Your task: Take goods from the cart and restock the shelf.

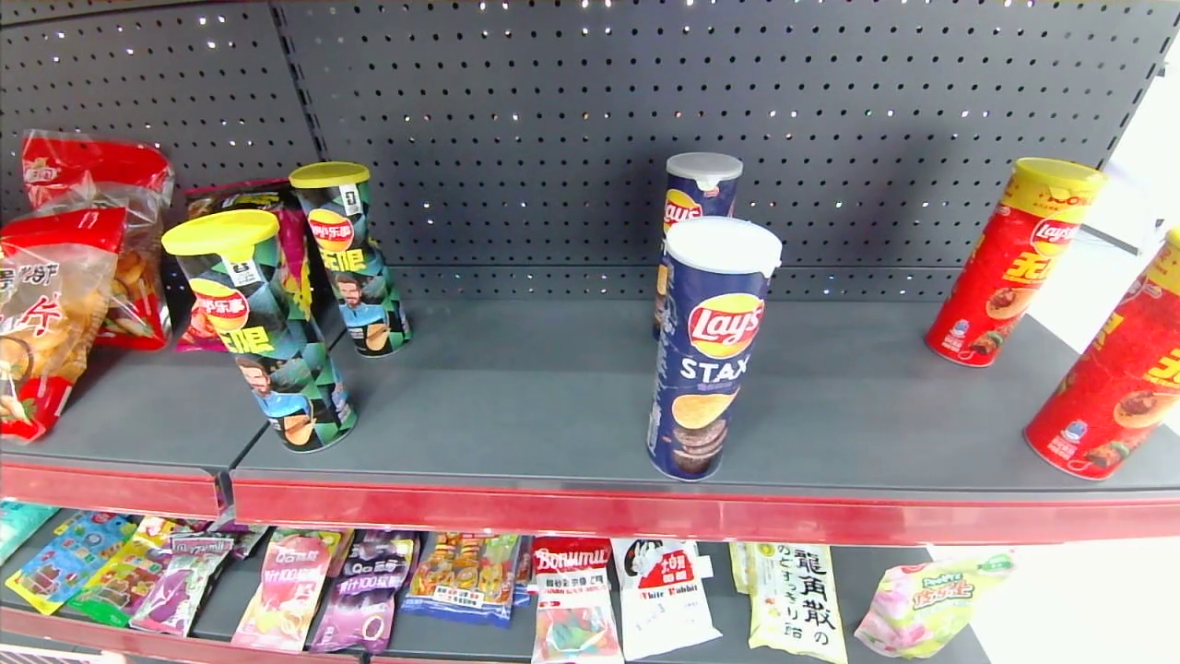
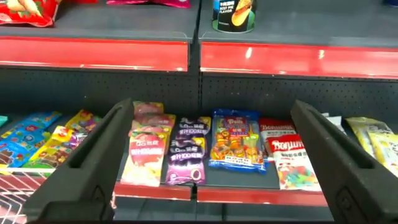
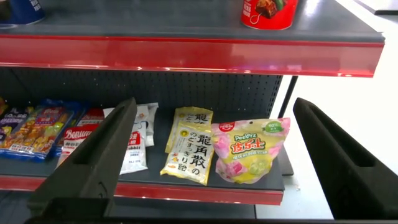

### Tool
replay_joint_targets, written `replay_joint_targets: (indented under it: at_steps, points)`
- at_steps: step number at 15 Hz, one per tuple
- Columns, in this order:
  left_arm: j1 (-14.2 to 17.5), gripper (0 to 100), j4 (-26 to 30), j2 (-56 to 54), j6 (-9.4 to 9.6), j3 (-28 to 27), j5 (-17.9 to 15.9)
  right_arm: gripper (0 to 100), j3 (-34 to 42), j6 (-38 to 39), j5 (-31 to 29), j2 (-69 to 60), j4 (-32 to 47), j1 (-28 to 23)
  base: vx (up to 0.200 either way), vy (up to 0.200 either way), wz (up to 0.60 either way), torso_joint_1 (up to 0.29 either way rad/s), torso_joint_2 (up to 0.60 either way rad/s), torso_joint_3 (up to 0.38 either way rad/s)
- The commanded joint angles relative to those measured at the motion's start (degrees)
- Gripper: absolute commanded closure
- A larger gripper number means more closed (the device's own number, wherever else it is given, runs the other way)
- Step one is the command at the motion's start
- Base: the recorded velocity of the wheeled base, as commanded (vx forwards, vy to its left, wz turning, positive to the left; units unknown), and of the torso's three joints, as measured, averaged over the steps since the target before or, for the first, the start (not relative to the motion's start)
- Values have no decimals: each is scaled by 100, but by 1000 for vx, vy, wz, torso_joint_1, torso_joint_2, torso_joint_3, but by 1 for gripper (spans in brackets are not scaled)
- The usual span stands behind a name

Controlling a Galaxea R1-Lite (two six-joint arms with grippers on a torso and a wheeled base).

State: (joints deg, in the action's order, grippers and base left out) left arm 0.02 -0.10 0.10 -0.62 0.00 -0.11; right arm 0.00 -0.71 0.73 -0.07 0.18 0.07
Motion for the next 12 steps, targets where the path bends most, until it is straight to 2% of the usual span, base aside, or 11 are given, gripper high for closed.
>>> replay_joint_targets:
  at_steps: [1,2,5,6,7,9,11,12]
  points:
    - [6,0,1,-10,141,0,-7,0,0,0,15,7,-1,1,0,0,0,0,0,0]
    - [6,0,1,-10,256,0,-15,0,0,18,24,7,-1,1,0,0,0,0,0,0]
    - [-2,0,10,-10,326,0,-33,0,0,-52,261,7,-9,1,0,0,0,0,0,0]
    - [-2,0,10,-10,80,0,11,0,0,-61,270,7,-9,1,0,0,0,0,0,0]
    - [6,0,10,-10,53,0,37,0,-44,-52,270,7,-97,1,0,0,0,0,0,0]
    - [6,0,1,-10,53,0,37,0,-1292,413,445,1115,-168,125,0,0,0,0,0,0]
    - [-2,0,1,-10,53,0,37,0,-1802,413,718,1660,-150,248,0,0,0,0,0,0]
    - [6,0,10,-10,53,0,37,0,-1784,396,1017,1888,-150,344,0,0,0,0,0,0]
